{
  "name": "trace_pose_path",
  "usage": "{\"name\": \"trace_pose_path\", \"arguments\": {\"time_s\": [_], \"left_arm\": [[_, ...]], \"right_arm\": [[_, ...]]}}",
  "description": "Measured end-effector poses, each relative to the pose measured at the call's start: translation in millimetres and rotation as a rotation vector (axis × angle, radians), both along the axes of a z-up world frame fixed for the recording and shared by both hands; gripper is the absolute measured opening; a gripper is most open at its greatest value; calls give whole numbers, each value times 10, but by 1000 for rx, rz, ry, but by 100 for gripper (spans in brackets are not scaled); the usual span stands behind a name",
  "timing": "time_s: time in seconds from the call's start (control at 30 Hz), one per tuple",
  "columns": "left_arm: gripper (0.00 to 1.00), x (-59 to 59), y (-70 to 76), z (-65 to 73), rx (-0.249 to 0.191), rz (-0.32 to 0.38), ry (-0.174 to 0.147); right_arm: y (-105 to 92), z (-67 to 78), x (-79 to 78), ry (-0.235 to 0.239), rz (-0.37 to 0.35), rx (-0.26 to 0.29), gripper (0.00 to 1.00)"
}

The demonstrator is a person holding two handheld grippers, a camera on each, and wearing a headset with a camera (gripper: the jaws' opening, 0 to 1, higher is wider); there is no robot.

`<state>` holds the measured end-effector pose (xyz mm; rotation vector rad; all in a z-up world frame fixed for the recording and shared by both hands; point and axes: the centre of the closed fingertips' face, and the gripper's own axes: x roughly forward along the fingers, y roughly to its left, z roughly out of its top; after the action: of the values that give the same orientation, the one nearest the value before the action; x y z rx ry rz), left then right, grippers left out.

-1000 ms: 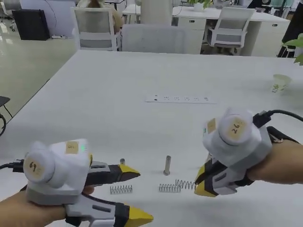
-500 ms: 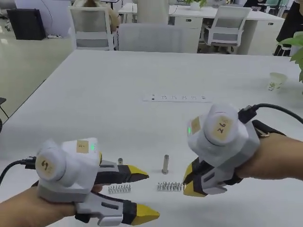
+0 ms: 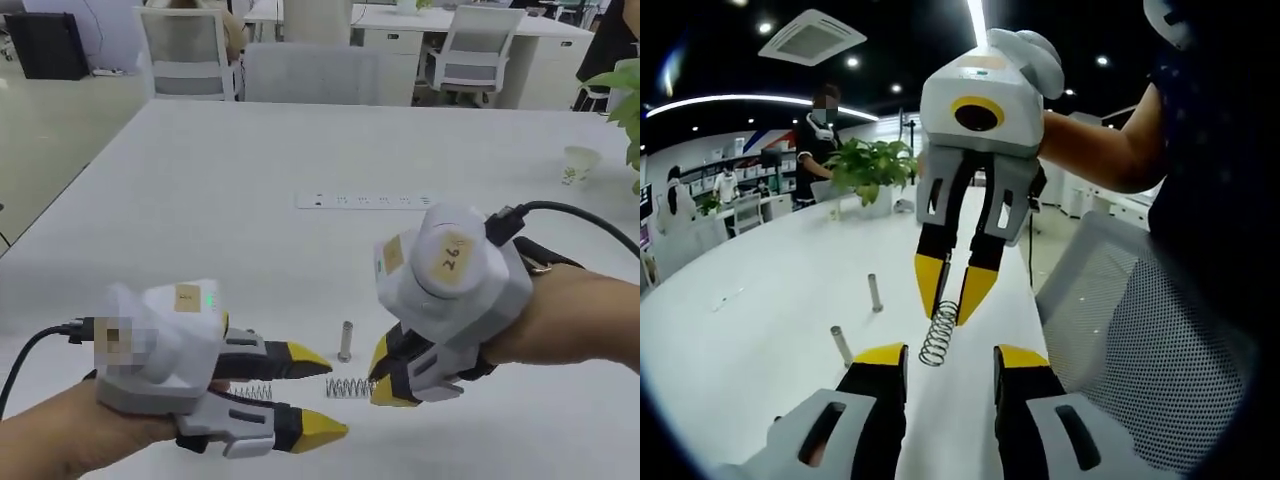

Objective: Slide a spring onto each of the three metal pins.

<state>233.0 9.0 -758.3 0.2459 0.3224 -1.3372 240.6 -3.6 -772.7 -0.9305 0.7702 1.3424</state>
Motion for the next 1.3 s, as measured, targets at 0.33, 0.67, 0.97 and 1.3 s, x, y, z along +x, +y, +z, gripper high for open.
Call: {"name": "trace_pose_path", "arguments": {"time_s": [0.33,0.67,0.97,1.3], "left_arm": [[18,-22,-58,-5,3,-24,-18],[12,-30,-55,-44,30,-34,-29],[4,-23,-47,-63,51,-38,-49],[3,-10,-42,-53,61,-43,-75]], "right_arm": [[-3,-19,-54,11,28,-5,8],[-11,-16,-75,11,49,-14,8],[-13,-19,-106,21,59,-20,8],[12,105,-113,13,54,-15,8]]}}
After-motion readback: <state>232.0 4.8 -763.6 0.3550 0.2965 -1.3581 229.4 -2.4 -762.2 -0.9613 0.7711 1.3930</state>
